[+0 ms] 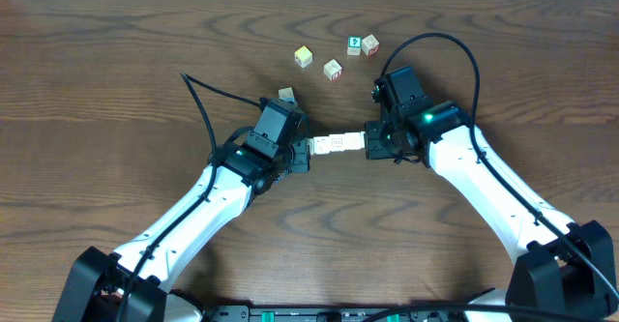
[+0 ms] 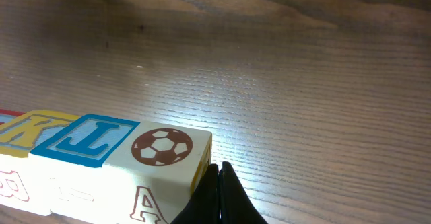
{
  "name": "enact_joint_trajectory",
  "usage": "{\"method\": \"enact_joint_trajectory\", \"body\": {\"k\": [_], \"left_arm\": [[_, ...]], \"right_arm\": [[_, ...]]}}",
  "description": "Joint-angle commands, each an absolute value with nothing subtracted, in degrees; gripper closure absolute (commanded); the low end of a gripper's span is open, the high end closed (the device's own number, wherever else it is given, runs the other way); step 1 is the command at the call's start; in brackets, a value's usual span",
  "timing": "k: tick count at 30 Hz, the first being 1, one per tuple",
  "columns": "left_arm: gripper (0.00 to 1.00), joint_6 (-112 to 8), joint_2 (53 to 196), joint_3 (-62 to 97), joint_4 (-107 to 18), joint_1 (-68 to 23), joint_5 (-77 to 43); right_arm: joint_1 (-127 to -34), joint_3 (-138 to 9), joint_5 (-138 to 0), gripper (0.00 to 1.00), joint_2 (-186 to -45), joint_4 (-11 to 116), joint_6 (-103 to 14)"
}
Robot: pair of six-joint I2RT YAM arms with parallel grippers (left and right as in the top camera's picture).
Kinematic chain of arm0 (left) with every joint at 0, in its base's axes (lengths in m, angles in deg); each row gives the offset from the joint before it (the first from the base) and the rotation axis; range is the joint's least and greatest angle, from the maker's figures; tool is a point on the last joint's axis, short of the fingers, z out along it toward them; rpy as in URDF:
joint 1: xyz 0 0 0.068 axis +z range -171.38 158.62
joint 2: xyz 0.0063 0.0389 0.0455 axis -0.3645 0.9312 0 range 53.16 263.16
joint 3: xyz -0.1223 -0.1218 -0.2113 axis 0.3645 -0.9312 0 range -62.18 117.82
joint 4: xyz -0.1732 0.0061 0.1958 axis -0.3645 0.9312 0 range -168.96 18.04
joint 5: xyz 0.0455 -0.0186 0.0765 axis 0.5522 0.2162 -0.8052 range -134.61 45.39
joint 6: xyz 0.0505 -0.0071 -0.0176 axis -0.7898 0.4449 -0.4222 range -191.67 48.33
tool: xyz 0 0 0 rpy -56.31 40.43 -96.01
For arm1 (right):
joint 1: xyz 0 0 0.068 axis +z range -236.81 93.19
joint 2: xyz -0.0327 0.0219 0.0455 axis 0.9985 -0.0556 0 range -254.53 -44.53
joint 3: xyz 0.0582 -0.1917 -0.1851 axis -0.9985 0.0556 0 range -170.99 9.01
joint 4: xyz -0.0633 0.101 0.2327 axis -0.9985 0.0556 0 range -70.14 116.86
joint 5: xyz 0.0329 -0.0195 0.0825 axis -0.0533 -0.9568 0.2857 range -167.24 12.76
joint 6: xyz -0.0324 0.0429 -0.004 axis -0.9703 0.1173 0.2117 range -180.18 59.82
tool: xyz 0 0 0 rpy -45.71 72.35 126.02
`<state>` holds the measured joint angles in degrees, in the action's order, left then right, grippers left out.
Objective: Lift 5 blocks
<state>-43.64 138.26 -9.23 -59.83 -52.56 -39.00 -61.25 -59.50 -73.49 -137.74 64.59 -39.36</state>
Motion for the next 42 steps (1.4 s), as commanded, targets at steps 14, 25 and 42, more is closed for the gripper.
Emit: {"method": "enact_joint_trajectory", "body": {"k": [14,25,42], "left_arm": [[0.93,-43.44,135.03,-5.90,-64.99,-56.51,-22.08],[0.93,-43.46,132.01,-5.64,-64.92,-56.51,-22.10],[0.93,-43.27,130.96,-5.58,-64.92,-56.51,-22.08]], "right_arm": [[-56.70,-60.63,-47.22,0.99,-133.78,62.95,-40.52],[-56.70,-60.63,-47.37,0.99,-132.58,63.01,-39.86],[-56.70,-60.63,-47.40,0.99,-130.99,63.58,-39.62]]}}
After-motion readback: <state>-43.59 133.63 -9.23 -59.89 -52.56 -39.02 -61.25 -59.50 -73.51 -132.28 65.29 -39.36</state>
